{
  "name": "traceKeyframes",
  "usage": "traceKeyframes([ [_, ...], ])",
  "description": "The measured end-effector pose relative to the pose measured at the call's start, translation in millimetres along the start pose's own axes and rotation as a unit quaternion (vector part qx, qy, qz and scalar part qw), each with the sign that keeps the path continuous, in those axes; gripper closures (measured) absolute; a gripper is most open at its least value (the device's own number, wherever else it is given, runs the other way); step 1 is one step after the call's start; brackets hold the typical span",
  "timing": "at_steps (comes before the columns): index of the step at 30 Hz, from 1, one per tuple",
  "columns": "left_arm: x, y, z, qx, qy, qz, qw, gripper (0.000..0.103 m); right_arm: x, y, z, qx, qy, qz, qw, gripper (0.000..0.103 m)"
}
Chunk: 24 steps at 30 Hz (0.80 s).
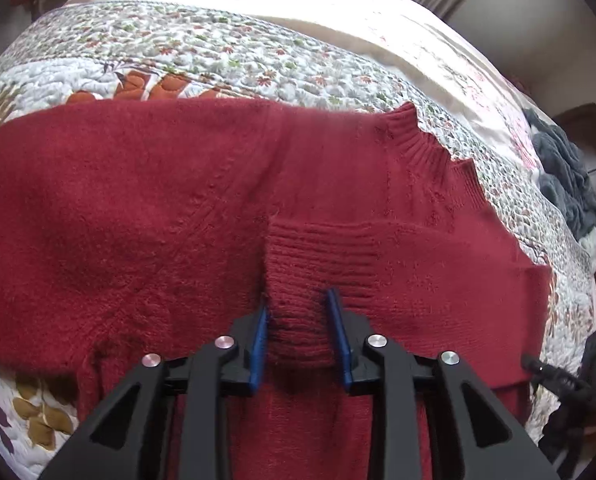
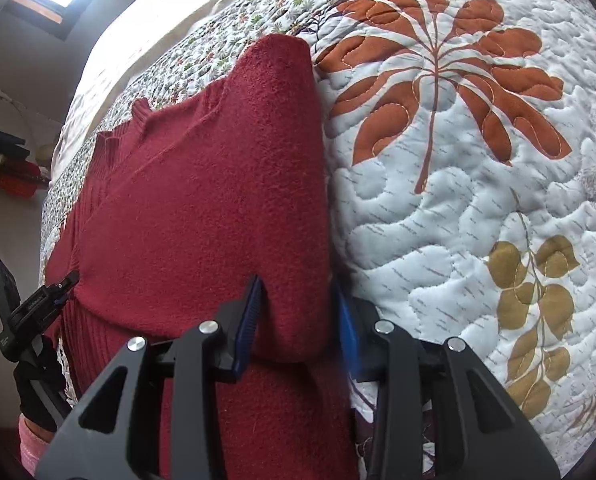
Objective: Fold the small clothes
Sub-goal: 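Grasp the folded sleeve's cuff with the left gripper, lay it flat, release, then grasp the other sleeve's cuff with the left gripper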
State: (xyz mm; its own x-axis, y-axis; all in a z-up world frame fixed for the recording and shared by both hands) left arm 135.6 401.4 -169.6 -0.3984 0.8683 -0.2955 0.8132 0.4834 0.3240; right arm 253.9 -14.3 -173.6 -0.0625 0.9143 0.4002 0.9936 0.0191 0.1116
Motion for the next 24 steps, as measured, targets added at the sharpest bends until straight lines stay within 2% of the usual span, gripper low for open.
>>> traceKeyframes([
  [3, 2.6, 2.1, -21.8, -0.016, 0.024, 0.006, 0.9996, 0.060, 4.3, 0.6, -14.7, -0.009, -0.007, -0.001, 1.000, 0.065],
  [6, -2.9, 6.0, -55.0, -0.061, 0.036, 0.024, 0.9972, 0.055, 22.7, -0.1, -45.6, -0.055, -0.014, -0.030, 0.998, 0.057],
  [9, -27.7, 8.8, -66.3, -0.072, 0.017, 0.053, 0.9959, 0.054, 54.0, -3.9, -56.3, -0.061, 0.011, -0.064, 0.996, 0.057],
  [12, -57.2, 5.1, -51.5, -0.048, -0.016, 0.074, 0.9960, 0.054, 72.2, -8.7, -38.9, -0.040, 0.014, -0.081, 0.996, 0.057],
  [14, -68.6, -1.2, -31.8, -0.025, -0.012, 0.088, 0.9957, 0.054, 72.4, -11.4, -21.0, -0.024, 0.000, -0.082, 0.996, 0.057],
  [18, -66.7, -13.7, 3.1, 0.014, 0.010, 0.094, 0.9954, 0.054, 57.1, -18.2, 14.4, 0.006, -0.015, -0.068, 0.998, 0.057],
  [20, -66.7, -17.0, 11.9, 0.013, 0.017, 0.106, 0.9942, 0.053, 53.7, -22.0, 19.0, 0.006, -0.011, -0.069, 0.998, 0.056],
  [22, -68.5, -20.9, 11.7, 0.008, 0.024, 0.119, 0.9925, 0.047, 52.3, -24.4, 23.3, 0.004, -0.012, -0.070, 0.997, 0.054],
  [24, -73.8, -22.8, 14.4, 0.004, 0.030, 0.131, 0.9909, 0.045, 54.5, -25.1, 25.5, 0.001, -0.023, -0.080, 0.996, 0.052],
])
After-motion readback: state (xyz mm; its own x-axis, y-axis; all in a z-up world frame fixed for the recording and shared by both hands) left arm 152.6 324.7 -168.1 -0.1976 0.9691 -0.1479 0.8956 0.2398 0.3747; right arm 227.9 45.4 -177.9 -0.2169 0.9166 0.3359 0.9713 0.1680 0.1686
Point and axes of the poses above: each gripper's, at about its wrist camera, not at the fingertips, and z roughly the way its jaws point, x to its left, y to its top, the point moved 4 cm from there along z, roughly the way its jaws point, and after that the axes turned 6 degrees about z, right-handed, at the moved point
